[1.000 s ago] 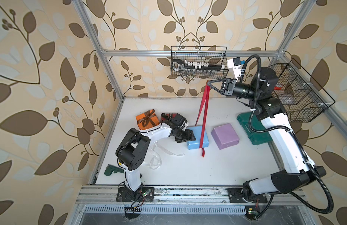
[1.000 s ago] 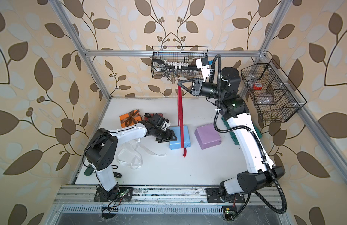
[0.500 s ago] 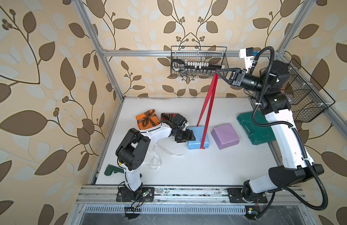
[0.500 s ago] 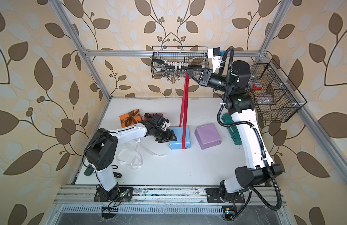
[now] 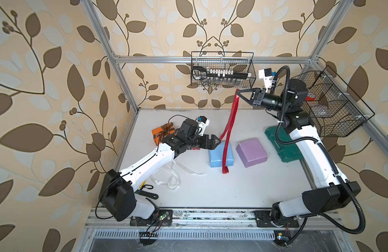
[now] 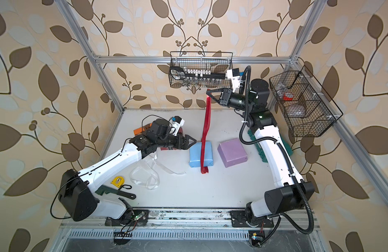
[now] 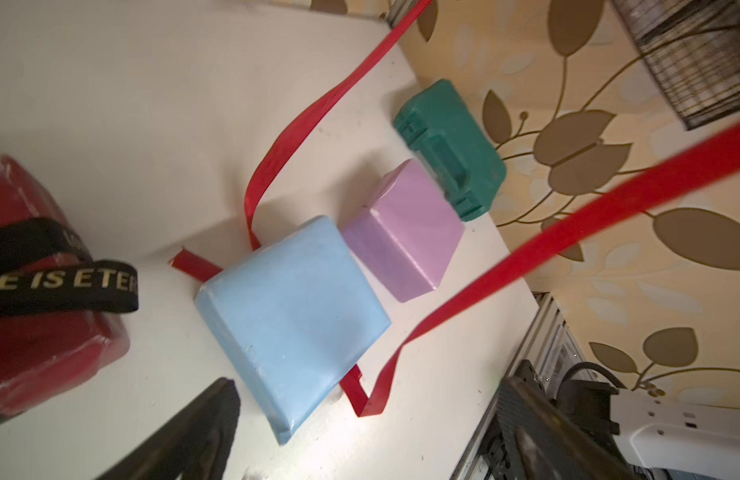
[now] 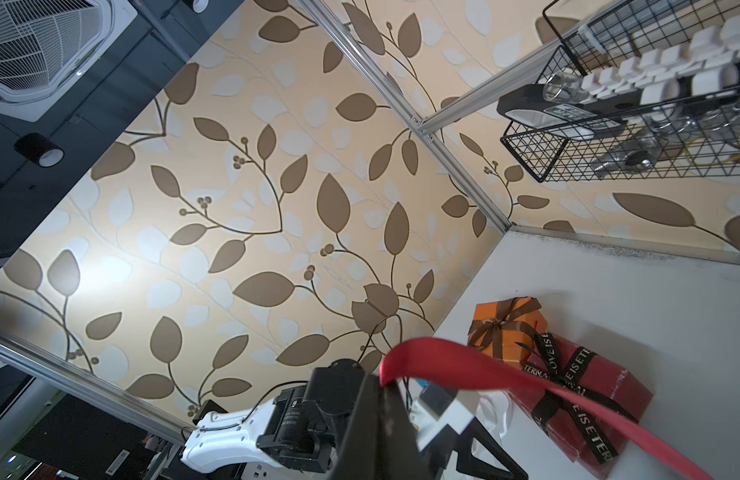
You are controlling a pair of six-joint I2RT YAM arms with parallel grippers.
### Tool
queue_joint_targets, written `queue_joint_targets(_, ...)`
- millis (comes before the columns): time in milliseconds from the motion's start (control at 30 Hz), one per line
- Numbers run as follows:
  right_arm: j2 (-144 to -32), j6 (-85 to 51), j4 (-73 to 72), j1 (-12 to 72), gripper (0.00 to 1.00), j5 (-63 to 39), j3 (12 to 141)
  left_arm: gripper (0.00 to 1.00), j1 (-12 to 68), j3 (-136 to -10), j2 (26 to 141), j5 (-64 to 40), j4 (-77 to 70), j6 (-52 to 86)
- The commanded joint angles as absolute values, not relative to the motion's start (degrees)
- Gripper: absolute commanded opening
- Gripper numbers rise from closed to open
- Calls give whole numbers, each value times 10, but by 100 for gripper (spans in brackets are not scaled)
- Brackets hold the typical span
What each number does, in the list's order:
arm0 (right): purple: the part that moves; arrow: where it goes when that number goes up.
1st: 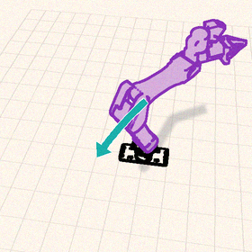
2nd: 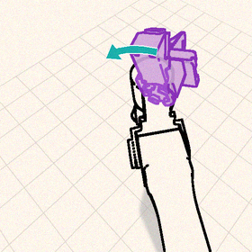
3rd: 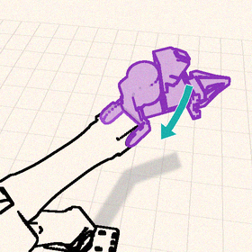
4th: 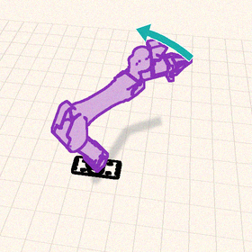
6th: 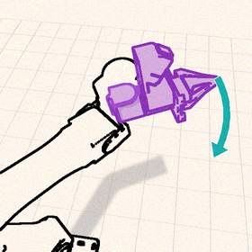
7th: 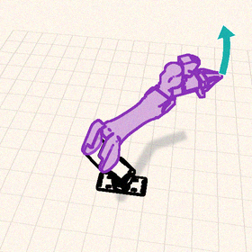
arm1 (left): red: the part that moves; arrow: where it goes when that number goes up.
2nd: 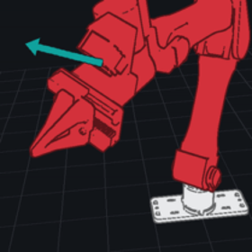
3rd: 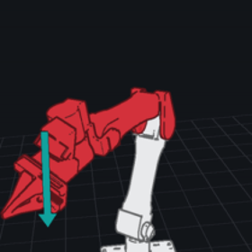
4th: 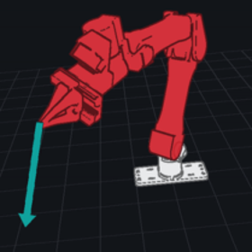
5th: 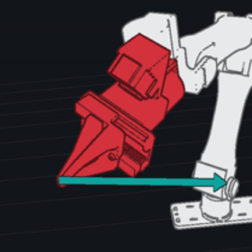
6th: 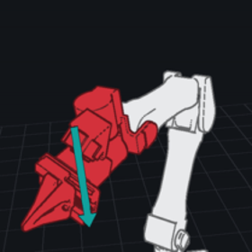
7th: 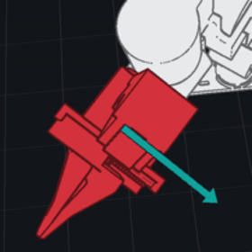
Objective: Untie the ribbon bows on the gift boxes
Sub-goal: Pull the ribbon from the gift box.
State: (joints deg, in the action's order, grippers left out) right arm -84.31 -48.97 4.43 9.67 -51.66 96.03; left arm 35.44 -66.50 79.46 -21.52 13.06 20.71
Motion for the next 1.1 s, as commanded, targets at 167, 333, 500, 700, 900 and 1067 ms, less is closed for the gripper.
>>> queue_joint_targets(167,-810,-500,6,98,0,-512,916,99,404,-620,755,-143,-61,94)
queue_joint_targets(333,-800,-507,-7,113,0,-510,896,99,405,-661,797,-147,-104,59)
queue_joint_targets(500,-800,-504,-2,116,0,-512,893,99,408,-694,843,-154,-137,60)
queue_joint_targets(700,-786,-513,-19,129,0,-512,874,99,408,-731,887,-126,-179,45)
queue_joint_targets(900,-775,-546,-39,134,0,-525,861,99,408,-786,948,-99,-226,10)
queue_joint_targets(1067,-761,-549,-37,136,0,-527,855,99,405,-839,999,-54,-231,-26)
